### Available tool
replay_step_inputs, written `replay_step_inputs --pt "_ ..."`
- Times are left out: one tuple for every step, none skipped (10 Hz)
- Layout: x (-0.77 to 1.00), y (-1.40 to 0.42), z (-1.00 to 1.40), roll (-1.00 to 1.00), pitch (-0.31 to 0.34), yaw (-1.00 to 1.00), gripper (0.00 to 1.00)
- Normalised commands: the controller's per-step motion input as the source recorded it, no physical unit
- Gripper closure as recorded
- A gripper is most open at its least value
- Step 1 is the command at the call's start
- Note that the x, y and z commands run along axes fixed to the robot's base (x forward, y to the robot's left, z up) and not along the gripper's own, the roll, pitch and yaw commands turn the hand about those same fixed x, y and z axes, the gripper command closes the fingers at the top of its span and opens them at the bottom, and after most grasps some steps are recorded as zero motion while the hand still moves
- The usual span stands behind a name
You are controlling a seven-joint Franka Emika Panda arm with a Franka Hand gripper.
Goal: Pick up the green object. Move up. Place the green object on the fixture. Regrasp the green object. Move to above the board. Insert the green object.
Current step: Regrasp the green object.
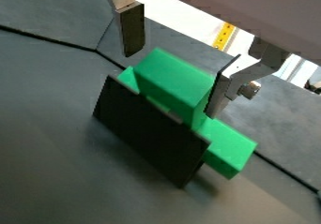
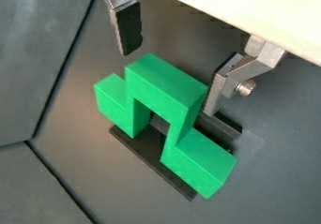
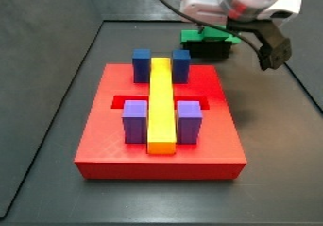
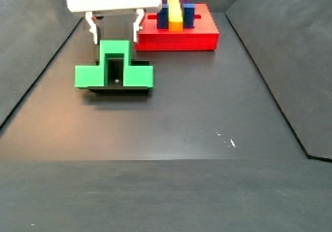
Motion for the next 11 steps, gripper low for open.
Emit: replay_step_inputs --pt "0.03 0.13 -0.34 0.13 0.000 0.08 0.00" --pt "0.17 0.25 -0.09 0.03 0.000 0.06 0.00" --pt "0.25 0.30 0.00 0.04 0.000 0.00 0.00" --pt "0.25 0.28 0.00 0.01 0.014 0.00 0.00" --pt "0.07 0.12 0.00 0.00 0.006 0.01 0.00" --pt "-0.09 0.00 -0.08 0.00 0.000 0.00 0.00" --pt "-0.09 0.00 -0.09 0.00 0.000 0.00 0.00" --pt "-0.06 0.00 -0.04 0.00 0.000 0.00 0.00" --pt "0.00 -0.05 0.00 0.10 0.000 0.00 0.00" --pt "0.00 -0.04 0.00 0.04 0.000 0.00 0.00" --pt "0.00 -0.13 0.00 0.13 0.000 0.00 0.00"
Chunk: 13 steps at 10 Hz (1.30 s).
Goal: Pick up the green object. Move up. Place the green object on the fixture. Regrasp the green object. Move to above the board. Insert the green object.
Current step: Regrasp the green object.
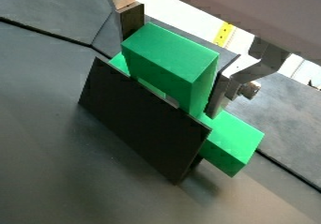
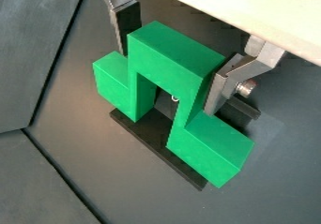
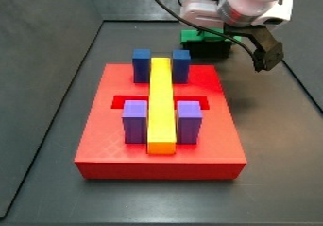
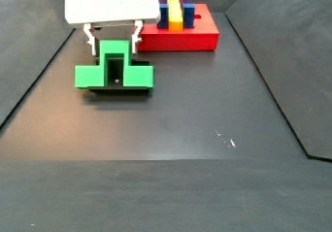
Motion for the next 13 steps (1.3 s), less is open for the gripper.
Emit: replay_step_inputs --pt "-0.03 -0.22 0.00 0.25 0.000 -0.02 0.00" --pt "0.00 0.00 0.00 0.00 0.000 0.00 1.00" --pt "0.00 0.00 0.00 0.00 0.000 0.00 1.00" --pt "0.00 0.00 0.00 0.00 0.000 0.00 1.00" --pt "0.00 0.00 0.00 0.00 0.000 0.00 1.00" --pt "0.00 0.00 0.00 0.00 0.000 0.00 1.00" --pt "0.00 0.00 0.00 0.00 0.000 0.00 1.00" --pt "0.00 0.00 0.00 0.00 0.000 0.00 1.00" --pt "0.00 0.00 0.00 0.00 0.000 0.00 1.00" --pt "0.00 0.00 0.00 0.00 0.000 0.00 1.00" --pt "0.00 0.00 0.00 0.00 0.000 0.00 1.00" --pt "0.00 0.00 0.00 0.00 0.000 0.00 1.00" --pt "0.00 0.00 0.00 0.00 0.000 0.00 1.00"
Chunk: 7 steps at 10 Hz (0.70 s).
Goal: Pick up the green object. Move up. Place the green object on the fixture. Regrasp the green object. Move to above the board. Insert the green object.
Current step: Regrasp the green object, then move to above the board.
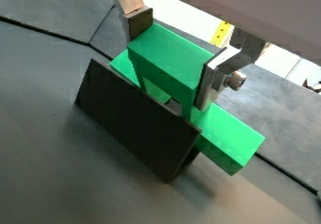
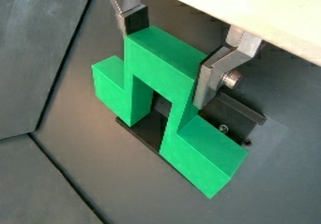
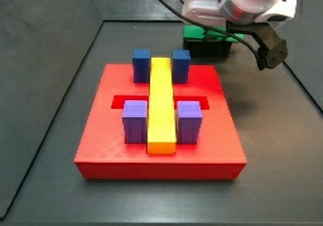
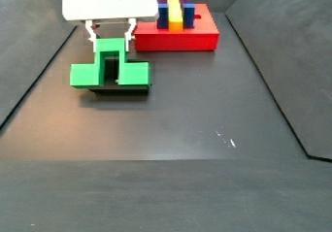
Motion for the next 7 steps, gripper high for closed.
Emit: replay_step_inputs --pt "0.00 0.00 0.00 0.00 0.000 0.00 1.00" --pt "0.00 0.00 0.00 0.00 0.000 0.00 1.00" --pt "0.00 0.00 0.00 0.00 0.000 0.00 1.00" --pt "0.00 0.00 0.00 0.00 0.000 0.00 1.00" --pt "0.00 0.00 1.40 0.00 0.000 0.00 1.00" --pt "0.01 -0.03 1.40 -0.10 0.052 0.06 1.00" --pt "-0.01 -0.01 1.40 -0.15 0.038 0.03 1.00"
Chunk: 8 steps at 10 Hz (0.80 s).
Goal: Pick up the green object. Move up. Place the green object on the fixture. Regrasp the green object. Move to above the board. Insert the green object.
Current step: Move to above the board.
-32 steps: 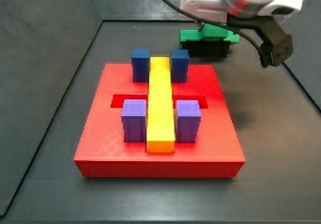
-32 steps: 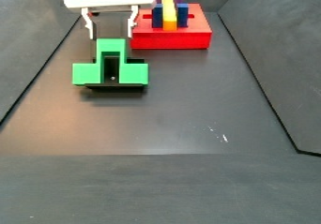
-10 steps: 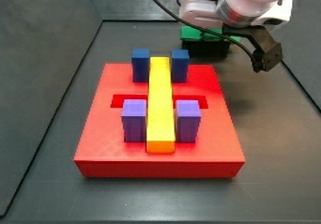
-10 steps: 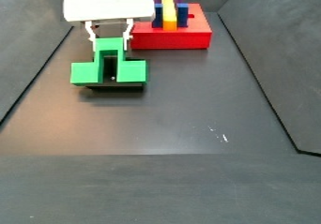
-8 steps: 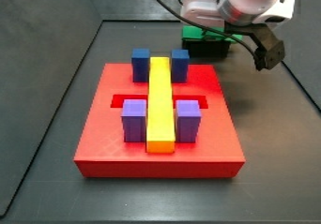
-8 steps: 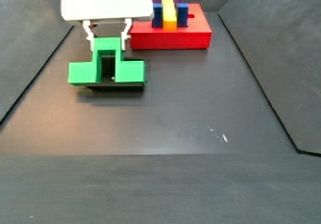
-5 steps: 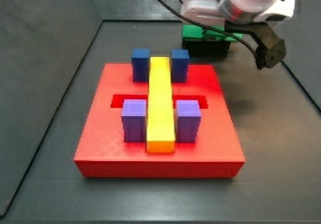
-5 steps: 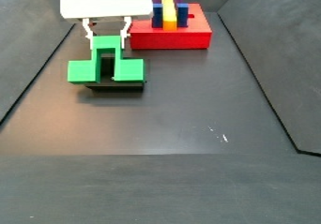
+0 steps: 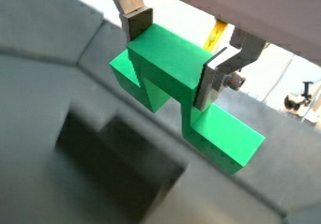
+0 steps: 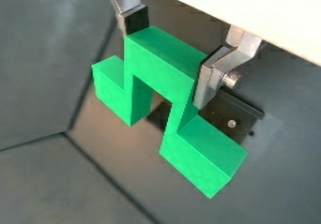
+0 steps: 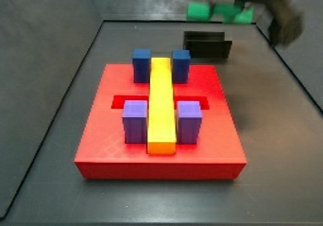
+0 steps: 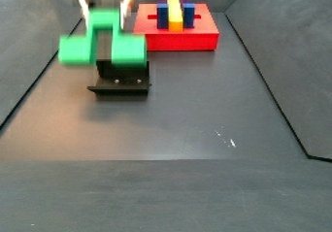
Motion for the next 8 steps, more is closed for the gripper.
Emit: replay_step_inputs --pt "0.00 0.00 1.40 -0.10 0.018 0.04 1.00" --pt "0.00 -0.02 1.40 -0.05 0.030 0.03 1.00" --pt "0.00 -0.03 1.40 -0.02 0.030 0.02 1.00" --pt "0.03 -0.03 1.40 -0.02 0.042 0.02 1.00" --pt "0.03 -0.02 0.57 -0.01 0.063 0.01 1.00" --pt "0.04 -0.02 0.21 0.00 0.072 0.01 1.00" --pt "-1.15 -1.40 0.28 -1.00 0.099 0.07 1.00" --pt "-1.17 -1.40 0.28 -1.00 0.088 0.07 1.00"
